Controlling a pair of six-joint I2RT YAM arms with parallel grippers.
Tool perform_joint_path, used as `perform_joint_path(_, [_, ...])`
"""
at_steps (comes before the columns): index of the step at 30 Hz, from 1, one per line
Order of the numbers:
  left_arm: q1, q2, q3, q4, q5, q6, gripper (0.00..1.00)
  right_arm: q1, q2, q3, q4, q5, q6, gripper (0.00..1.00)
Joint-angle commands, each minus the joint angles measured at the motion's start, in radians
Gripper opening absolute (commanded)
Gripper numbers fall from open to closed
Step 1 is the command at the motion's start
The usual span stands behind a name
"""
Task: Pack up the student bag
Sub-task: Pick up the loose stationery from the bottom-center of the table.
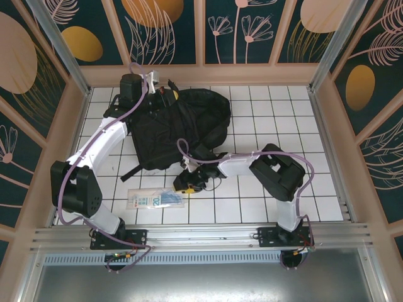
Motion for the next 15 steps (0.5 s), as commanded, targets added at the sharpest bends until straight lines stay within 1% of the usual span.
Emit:
perform_joint_path(1, [0.005,-0.035,-0.003,0.058,0.028,0.002,0.00,0.060,0.005,0.109,-0.202,0.220,-0.176,0.54])
perform_joint_path(4, [0.005,-0.038,0.003,0.054,0.026,0.001,0.00,0.117,-0.052,0.184,-0.329,0.430,-0.286,0.60])
perform_joint_path(7, [0.005,-0.042,0.011,0.048,0.024,0.004,0.00,0.181,-0.045,0.267,-0.419,0.595,-0.388,0.71])
perform_joint_path(10, [0.008,-0.044,0.021,0.032,0.015,0.011,0.00,0.225,0.001,0.338,-0.458,0.676,-0.470,0.80])
perform_joint_path(15, [0.016,-0.058,0.030,0.023,0.014,0.011,0.00,0.299,0.087,0.435,-0.476,0.769,-0.627,0.91])
